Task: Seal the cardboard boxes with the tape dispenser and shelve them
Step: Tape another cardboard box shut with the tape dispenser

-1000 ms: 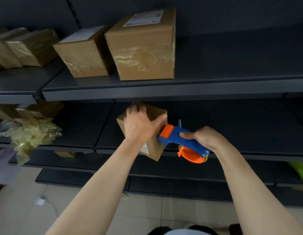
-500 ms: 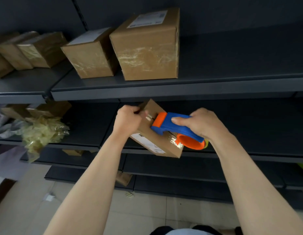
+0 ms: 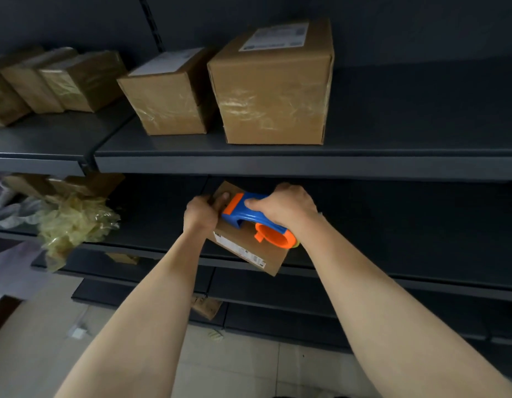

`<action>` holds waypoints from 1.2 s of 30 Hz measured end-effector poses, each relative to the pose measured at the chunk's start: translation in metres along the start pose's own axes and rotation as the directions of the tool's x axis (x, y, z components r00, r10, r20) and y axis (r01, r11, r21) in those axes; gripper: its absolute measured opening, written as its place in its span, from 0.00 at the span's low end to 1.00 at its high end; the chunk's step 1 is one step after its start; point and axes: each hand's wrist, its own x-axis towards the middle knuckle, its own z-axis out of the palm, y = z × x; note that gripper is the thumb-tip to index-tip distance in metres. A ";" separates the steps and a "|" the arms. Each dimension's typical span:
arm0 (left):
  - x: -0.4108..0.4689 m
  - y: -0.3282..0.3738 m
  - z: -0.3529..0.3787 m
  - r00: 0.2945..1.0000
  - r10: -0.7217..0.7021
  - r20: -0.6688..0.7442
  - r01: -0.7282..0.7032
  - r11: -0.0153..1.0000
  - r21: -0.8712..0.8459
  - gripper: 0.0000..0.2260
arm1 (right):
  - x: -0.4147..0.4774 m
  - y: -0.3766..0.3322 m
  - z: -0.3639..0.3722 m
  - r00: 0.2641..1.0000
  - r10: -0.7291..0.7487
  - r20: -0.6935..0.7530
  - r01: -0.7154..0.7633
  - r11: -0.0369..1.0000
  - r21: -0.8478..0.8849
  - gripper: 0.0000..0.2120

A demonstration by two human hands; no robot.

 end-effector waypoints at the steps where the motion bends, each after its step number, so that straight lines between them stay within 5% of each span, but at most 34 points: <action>1: 0.004 0.001 0.001 1.000 0.007 0.003 -0.007 0.999 0.040 0.20 | 0.002 -0.002 0.000 1.000 -0.004 0.000 0.004 1.000 -0.003 0.26; 17: 0.034 -0.020 0.008 0.999 -0.029 0.016 0.024 0.967 0.255 0.23 | -0.009 0.159 -0.044 0.950 0.240 0.198 -0.259 0.963 0.072 0.27; 22: 0.014 -0.001 0.017 0.968 0.193 -0.161 -0.072 0.827 0.558 0.21 | 0.006 0.149 -0.009 0.933 0.236 0.273 -0.280 0.950 0.136 0.30; 24: -0.004 0.012 0.029 0.968 0.233 -0.094 -0.121 0.760 0.639 0.21 | 0.011 0.147 -0.006 0.926 0.236 0.295 -0.291 0.943 0.160 0.27; 29: -0.061 0.032 0.077 0.967 0.228 0.113 -0.253 0.811 0.527 0.37 | 0.013 0.152 -0.002 0.929 0.224 0.293 -0.280 0.946 0.164 0.27; 36: -0.074 0.037 0.087 0.956 0.270 0.120 -0.291 0.789 0.541 0.33 | 0.009 0.155 0.004 0.944 0.204 0.260 -0.248 0.958 0.147 0.28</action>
